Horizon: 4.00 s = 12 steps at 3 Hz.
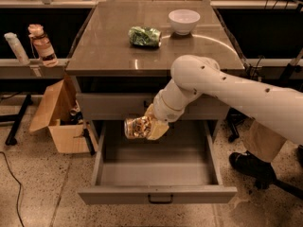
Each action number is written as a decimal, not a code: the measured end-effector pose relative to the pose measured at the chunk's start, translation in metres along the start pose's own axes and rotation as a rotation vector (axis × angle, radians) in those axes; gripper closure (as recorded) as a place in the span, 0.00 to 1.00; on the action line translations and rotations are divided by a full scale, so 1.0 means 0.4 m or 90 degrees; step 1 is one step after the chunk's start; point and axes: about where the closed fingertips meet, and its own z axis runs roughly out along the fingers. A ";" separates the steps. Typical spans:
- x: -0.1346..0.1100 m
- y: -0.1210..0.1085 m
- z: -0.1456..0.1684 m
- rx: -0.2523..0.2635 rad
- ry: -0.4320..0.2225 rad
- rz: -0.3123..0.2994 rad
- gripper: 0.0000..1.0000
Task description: Pick orange can from middle drawer and place on counter
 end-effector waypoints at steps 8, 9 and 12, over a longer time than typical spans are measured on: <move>-0.311 -0.380 -0.410 0.193 0.095 -0.160 1.00; -0.236 -0.415 -0.357 0.196 0.095 -0.130 1.00; -0.185 -0.513 -0.299 0.198 0.109 -0.113 1.00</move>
Offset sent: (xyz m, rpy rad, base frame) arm 0.0119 0.0362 0.1872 -0.0646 -0.1885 0.0652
